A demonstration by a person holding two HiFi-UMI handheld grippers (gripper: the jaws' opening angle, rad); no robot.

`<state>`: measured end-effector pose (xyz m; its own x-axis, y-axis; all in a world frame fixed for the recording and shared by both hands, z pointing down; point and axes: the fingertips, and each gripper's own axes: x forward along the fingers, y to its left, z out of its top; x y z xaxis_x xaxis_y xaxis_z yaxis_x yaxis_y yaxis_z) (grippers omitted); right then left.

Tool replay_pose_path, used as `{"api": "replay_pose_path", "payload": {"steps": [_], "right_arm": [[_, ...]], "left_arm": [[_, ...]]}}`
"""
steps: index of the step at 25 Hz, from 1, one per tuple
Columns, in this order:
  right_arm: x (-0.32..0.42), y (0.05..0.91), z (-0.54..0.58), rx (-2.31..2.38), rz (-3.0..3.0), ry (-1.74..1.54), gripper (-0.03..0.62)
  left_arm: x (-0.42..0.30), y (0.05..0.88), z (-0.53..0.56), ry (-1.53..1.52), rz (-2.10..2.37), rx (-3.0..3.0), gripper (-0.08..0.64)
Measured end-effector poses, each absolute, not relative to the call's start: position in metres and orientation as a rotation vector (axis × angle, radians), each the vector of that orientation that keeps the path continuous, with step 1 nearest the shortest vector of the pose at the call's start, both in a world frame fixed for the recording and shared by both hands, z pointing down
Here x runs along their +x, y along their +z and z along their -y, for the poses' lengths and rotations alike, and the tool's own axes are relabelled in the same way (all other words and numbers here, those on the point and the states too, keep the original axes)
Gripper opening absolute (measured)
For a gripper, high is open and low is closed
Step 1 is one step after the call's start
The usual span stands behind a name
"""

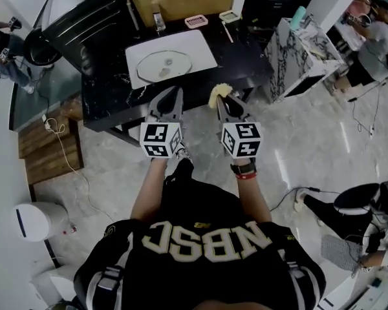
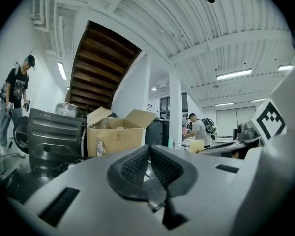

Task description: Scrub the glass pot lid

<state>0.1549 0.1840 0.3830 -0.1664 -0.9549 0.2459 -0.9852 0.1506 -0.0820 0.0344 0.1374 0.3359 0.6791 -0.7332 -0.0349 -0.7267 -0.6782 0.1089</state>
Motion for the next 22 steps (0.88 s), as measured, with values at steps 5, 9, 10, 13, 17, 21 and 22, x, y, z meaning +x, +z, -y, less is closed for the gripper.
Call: {"api": "replay_pose_path", "payload": {"steps": [5,9,10,13,17,21,22], "right_arm": [[0.135,0.357,-0.070,1.873,2.348,0.323,0.051],[0.114,0.356,0.014,1.784,2.391,0.330,0.051],[0.107,0.360,0.030,1.759,2.399,0.338,0.051],[0.089,0.376,0.068,1.686,2.410,0.367,0.052],[0.073,0.408,0.098,1.599,2.394,0.443,0.052],[0.057,0.434,0.121,1.480,2.401,0.499,0.052],[0.053,0.440,0.128,1.449,2.408,0.508,0.052]], "left_arm": [[0.014,0.333,-0.033,-0.070,1.268,2.711,0.026],[-0.008,0.355,0.041,0.002,1.310,2.619,0.026],[-0.015,0.363,0.055,0.019,1.323,2.589,0.026],[-0.036,0.390,0.091,0.075,1.343,2.505,0.026],[-0.054,0.431,0.118,0.180,1.338,2.398,0.028],[-0.068,0.473,0.130,0.317,1.331,2.275,0.124],[-0.070,0.484,0.131,0.363,1.325,2.244,0.164]]}}
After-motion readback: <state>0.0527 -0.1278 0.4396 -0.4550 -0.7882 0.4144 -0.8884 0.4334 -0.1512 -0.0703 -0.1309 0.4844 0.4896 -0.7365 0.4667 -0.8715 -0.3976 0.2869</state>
